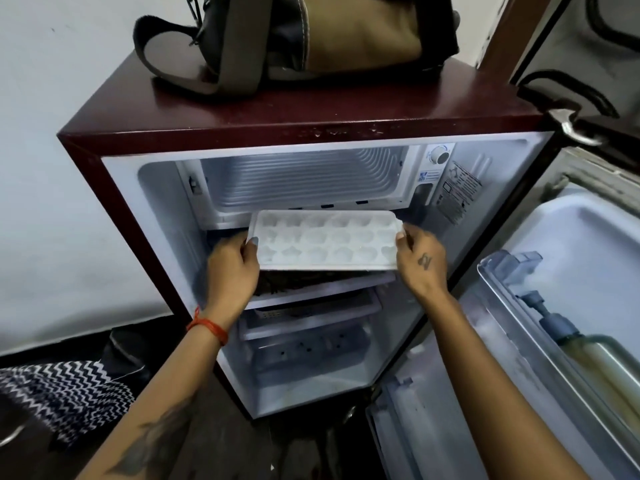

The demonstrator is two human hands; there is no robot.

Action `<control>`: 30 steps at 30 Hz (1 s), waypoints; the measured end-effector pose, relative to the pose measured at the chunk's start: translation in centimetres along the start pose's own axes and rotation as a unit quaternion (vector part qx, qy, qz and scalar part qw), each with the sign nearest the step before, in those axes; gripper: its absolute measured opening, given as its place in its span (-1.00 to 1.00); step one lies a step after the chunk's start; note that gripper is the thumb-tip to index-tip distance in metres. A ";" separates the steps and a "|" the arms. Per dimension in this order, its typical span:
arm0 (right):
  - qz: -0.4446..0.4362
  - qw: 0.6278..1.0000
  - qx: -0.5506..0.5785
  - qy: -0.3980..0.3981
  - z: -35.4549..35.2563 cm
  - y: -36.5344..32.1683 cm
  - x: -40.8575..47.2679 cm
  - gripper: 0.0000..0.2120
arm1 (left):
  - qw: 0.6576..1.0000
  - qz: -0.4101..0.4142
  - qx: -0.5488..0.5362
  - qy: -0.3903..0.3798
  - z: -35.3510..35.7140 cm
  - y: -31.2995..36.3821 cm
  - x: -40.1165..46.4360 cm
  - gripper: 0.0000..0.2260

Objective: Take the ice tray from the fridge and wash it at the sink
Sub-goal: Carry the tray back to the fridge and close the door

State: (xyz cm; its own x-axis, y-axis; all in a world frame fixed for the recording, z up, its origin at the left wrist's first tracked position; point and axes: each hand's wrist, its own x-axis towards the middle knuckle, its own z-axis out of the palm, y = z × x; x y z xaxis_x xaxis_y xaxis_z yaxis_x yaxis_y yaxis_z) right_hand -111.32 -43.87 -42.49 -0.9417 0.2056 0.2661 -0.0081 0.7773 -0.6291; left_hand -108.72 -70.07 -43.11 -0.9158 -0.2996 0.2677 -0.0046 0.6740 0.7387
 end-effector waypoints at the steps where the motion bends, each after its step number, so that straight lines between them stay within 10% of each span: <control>1: -0.002 1.000 0.000 -0.003 0.1 -0.3 0.7 -0.75 | 1.000 0.000 -0.008 0.003 0.0 0.3 0.4 -0.75; 19: -0.013 0.998 0.050 -0.043 4.4 -3.7 11.6 -0.70 | 0.963 -0.174 -0.205 0.011 0.4 1.5 8.9 -0.80; 30: -0.062 0.996 0.058 0.007 7.5 -2.9 15.4 -0.73 | 0.974 -0.112 -0.196 0.002 2.1 0.3 10.9 -0.64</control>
State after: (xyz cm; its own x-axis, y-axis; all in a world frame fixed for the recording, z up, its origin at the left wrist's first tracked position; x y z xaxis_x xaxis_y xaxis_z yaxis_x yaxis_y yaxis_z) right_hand -128.32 -47.41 -42.07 -0.9260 0.1215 0.3574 -0.1637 0.7237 -0.6704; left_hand -119.50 -71.70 -41.29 -0.9081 -0.4120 0.0750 -0.0490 0.2825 0.9580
